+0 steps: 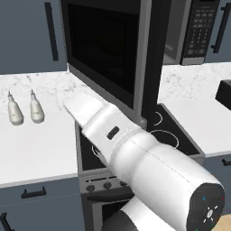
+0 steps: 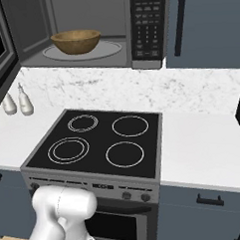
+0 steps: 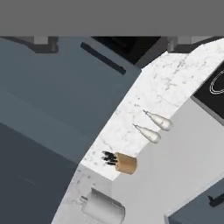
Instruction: Open the microwave, place the bowl with waffle inside the microwave, then close the microwave door and turn it on.
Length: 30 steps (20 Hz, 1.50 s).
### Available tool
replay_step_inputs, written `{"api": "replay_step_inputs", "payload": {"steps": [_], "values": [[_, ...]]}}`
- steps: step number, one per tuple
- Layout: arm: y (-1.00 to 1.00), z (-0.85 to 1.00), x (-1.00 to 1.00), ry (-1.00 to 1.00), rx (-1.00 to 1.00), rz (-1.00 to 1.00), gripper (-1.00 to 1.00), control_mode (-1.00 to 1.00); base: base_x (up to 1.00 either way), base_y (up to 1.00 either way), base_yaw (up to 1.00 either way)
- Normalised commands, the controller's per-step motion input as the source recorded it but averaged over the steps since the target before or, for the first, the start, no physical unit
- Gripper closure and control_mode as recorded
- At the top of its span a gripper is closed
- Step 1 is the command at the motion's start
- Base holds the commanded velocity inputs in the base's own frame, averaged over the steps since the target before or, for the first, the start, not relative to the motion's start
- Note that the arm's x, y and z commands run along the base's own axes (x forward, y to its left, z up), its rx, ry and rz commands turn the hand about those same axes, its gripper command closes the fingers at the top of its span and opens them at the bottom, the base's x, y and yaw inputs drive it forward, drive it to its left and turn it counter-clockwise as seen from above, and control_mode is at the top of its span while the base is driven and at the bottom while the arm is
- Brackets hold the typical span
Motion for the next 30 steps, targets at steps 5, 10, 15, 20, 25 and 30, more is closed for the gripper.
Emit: {"api": "replay_step_inputs", "payload": {"steps": [5, 10, 15, 20, 25, 30], "values": [[-0.03, 0.0, 0.85, -0.02, 0.0, -0.64, -1.0, -1.0, 0.0, 0.0, 0.0], [-0.14, 0.0, 0.96, 0.0, 0.03, -0.37, -1.0, -1.0, 0.0, 0.0, 0.0], [-0.08, 0.0, 0.98, 0.01, 0.0, -0.06, -1.0, -1.0, 0.0, 0.0, 0.0], [-0.25, 0.0, 0.75, 0.0, 0.03, -0.02, -1.0, -1.0, 0.0, 0.0, 0.0], [-0.44, 0.0, 0.22, -0.02, 0.1, -0.06, -1.0, -1.0, 0.0, 0.0, 0.0], [-0.64, -0.09, 0.14, -0.04, 0.05, -0.26, -1.0, -1.0, 0.0, 0.0, 0.0]]}}
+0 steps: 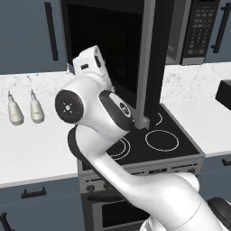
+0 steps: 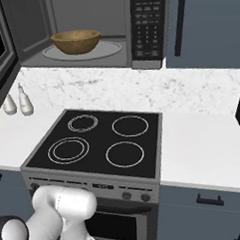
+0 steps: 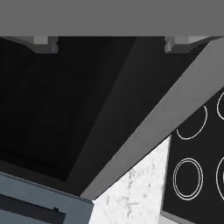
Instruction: Open the microwave, place the bowl with waffle inside the microwave, then close the microwave door and turn it on.
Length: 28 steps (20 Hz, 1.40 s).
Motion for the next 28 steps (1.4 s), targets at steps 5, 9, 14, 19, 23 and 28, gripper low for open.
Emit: {"api": "replay_step_inputs", "payload": {"steps": [5, 9, 14, 19, 23, 28], "values": [[-0.85, -0.11, 0.47, 0.0, 0.04, -0.32, -1.0, -1.0, 0.0, 0.0, 0.0], [-0.85, -0.01, 0.55, 0.0, 0.06, -0.3, -1.0, -1.0, 0.0, 0.0, 0.0], [-0.71, 0.0, 0.48, -0.01, 0.11, -0.17, -1.0, -1.0, 0.0, 0.0, 0.0], [-0.67, 0.05, 0.4, -0.05, 0.17, -0.01, -1.0, -1.0, 0.0, 0.0, 0.0], [-0.84, 0.0, 0.34, -0.09, 0.25, 0.08, -1.0, -1.0, 0.0, 0.0, 0.0], [-0.77, 0.0, 0.61, -0.09, 0.2, 0.22, -1.0, -1.0, 0.0, 0.0, 0.0]]}}
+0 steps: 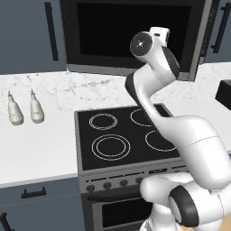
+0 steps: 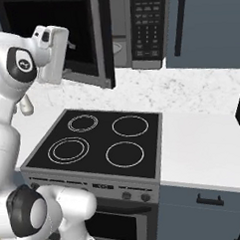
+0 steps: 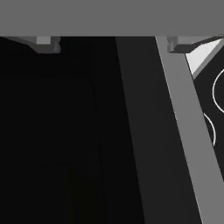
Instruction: Open the microwave, place the bowl with waffle inside the microwave, then close the microwave door and turn it on.
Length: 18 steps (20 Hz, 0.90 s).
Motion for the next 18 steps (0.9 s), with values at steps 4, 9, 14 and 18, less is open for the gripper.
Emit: {"api": "replay_step_inputs", "payload": {"steps": [4, 9, 14, 18], "values": [[-0.42, -0.04, 0.61, -0.14, 0.11, 0.31, -1.0, -1.0, 0.0, 0.0, 0.0], [-0.27, -0.05, 0.49, -0.23, 0.01, 0.31, -1.0, -1.0, 0.0, 0.0, 0.0], [-0.33, -0.01, 0.53, -0.25, 0.03, 0.32, -1.0, -1.0, 0.0, 0.0, 0.0], [-0.36, 0.0, 0.77, -0.16, 0.06, 0.36, -1.0, -1.0, 0.0, 0.0, 0.0]]}}
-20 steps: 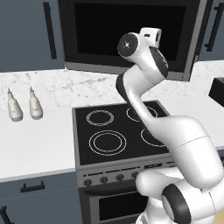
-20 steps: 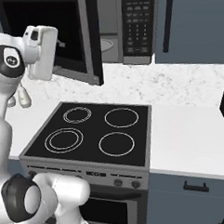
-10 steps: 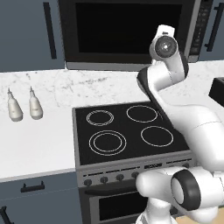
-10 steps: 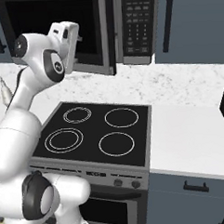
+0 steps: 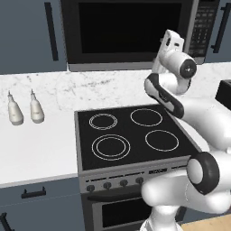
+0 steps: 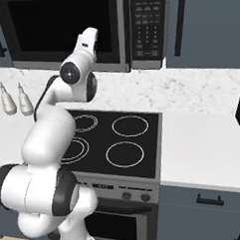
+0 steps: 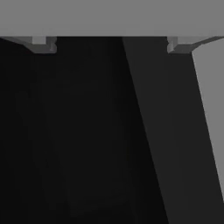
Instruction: Open the microwave, place the bowl with waffle inside the microwave, then close the microwave door and turn it on.
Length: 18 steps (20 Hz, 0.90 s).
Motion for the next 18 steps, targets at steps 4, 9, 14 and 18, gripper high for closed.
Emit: {"api": "replay_step_inputs", "payload": {"steps": [4, 9, 14, 18], "values": [[-0.23, 0.0, 0.6, -0.02, 0.04, 0.32, -1.0, -1.0, 0.0, 0.0, 0.0], [-0.05, 0.02, 0.05, 0.0, 0.03, 0.32, -1.0, -1.0, 0.0, 0.0, 0.0], [-0.23, 0.1, -0.2, -0.01, 0.0, 0.19, -1.0, -1.0, 0.0, 0.0, 0.0], [-0.43, 0.0, -0.94, 0.0, -0.18, 0.18, -1.0, -1.0, 0.0, 0.0, 0.0]]}}
